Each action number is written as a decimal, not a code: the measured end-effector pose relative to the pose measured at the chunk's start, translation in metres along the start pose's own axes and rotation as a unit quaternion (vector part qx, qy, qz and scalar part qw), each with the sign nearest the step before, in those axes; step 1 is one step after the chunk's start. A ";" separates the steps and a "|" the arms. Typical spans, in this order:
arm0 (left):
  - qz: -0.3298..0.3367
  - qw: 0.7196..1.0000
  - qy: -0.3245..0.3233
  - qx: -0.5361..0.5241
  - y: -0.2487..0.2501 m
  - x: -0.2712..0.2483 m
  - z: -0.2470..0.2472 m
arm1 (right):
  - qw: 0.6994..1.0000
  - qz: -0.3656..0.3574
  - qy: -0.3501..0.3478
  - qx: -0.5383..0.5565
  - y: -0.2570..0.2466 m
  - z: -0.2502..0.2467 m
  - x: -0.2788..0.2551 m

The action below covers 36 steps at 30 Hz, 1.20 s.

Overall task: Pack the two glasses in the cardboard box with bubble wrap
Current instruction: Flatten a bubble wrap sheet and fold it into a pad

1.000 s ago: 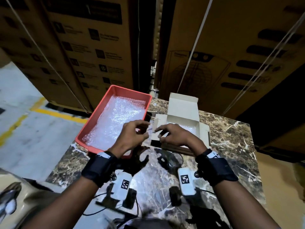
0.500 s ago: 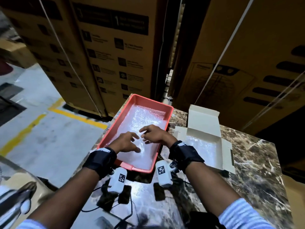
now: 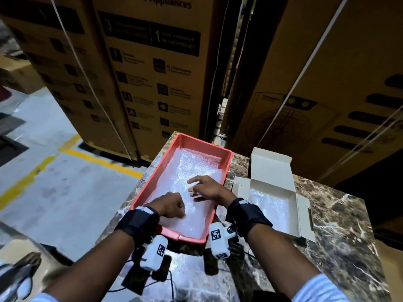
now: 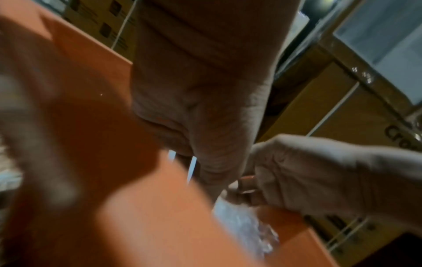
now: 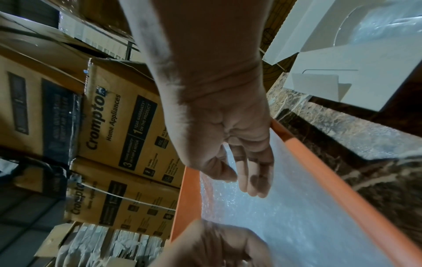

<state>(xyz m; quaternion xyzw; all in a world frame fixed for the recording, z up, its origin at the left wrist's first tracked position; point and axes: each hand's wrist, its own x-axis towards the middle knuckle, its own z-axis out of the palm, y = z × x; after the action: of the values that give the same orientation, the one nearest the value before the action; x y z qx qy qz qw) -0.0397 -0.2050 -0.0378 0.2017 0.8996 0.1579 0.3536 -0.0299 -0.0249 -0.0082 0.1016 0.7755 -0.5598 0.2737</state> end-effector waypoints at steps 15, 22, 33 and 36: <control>0.146 0.879 0.181 -0.417 0.025 -0.041 -0.065 | 0.993 -0.115 -0.009 -0.022 -0.014 -0.027 -0.044; 0.130 0.757 0.174 -0.616 0.054 -0.058 -0.076 | 0.979 -0.139 0.068 0.136 -0.014 -0.038 -0.083; 0.135 0.724 -0.059 -0.673 0.134 -0.045 -0.015 | 0.934 -0.148 0.258 0.196 0.040 -0.093 -0.158; 0.144 0.787 -0.013 -0.600 0.165 -0.037 0.006 | 0.930 -0.133 0.298 0.167 0.065 -0.103 -0.191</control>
<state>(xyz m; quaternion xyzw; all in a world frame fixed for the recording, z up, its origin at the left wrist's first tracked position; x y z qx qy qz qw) 0.0307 -0.0783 0.0498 0.0779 0.5793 0.7127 0.3878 0.1262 0.1214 0.0650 0.2038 0.7231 -0.6565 -0.0683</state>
